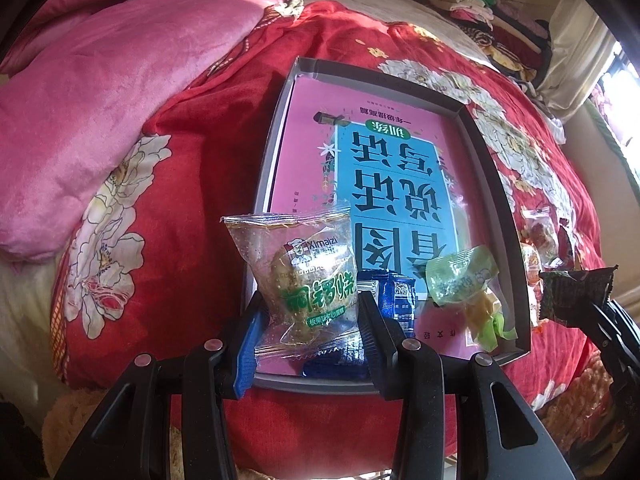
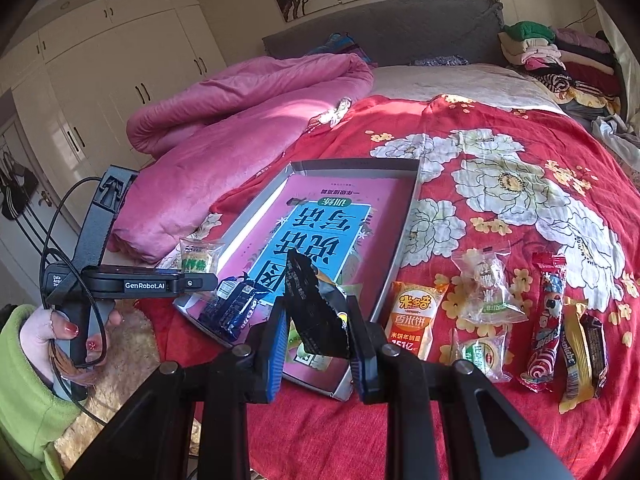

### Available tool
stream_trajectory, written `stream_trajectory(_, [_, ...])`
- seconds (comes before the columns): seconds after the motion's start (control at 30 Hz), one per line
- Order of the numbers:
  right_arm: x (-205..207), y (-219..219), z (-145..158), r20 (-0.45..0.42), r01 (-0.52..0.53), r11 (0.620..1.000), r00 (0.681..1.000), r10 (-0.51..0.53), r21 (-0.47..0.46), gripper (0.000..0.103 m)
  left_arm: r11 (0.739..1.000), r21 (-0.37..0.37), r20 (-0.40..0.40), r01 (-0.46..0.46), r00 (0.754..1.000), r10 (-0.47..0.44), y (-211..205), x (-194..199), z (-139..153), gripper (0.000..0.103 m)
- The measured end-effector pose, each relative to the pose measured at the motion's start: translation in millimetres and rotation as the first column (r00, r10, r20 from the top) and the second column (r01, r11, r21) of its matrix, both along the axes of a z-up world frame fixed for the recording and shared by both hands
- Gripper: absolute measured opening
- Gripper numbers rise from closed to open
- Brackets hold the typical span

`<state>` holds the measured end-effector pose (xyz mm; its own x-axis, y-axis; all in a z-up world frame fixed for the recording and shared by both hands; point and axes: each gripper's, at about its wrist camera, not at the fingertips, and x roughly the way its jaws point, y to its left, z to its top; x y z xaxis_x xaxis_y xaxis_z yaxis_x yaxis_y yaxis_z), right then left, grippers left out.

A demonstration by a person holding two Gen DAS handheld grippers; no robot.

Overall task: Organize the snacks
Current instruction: 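Carry the bread bag over the pink tray with the left tool while the right tool carries the dark packet, then lower the bread bag onto the tray with the left tool while the right tool lowers the dark packet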

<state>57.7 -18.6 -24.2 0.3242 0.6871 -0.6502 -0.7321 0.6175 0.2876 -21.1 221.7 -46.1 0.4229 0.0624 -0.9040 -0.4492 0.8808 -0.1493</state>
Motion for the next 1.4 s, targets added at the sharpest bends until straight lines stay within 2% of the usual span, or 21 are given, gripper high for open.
stream_trajectory(0.53, [6.2,9.2,-17.6,-0.032,0.038,0.998,0.999,-0.04,-0.052,0.028,0.997,-0.056,0.017,0.056,0.998,-0.055,-10.6,6.8,-6.3,0.047])
stream_trajectory(1.0, [9.7,23.1,-29.1,-0.019,0.059,0.992,0.998,-0.061,-0.111,0.028,0.991,-0.102,0.031,0.086,0.996,-0.083,-18.4,10.1,-10.7,0.048])
stream_trajectory(1.13, [7.9,24.9,-32.4,-0.016,0.051,0.991,0.998,-0.054,-0.125,0.028,0.994,-0.089,0.029,0.063,0.998,-0.061,-13.3,8.2,-9.0,0.048])
stream_trajectory(1.27, [7.2,26.1,-35.3,-0.019,0.044,0.99,0.999,-0.047,-0.134,0.028,0.998,-0.04,0.022,0.038,0.999,-0.038,-7.6,6.3,-5.5,0.048])
stream_trajectory(1.4, [5.3,26.4,-35.3,-0.02,0.033,0.991,0.999,-0.036,-0.132,0.029,0.999,-0.041,0.017,0.024,1.0,-0.024,-2.7,6.0,-7.0,0.049])
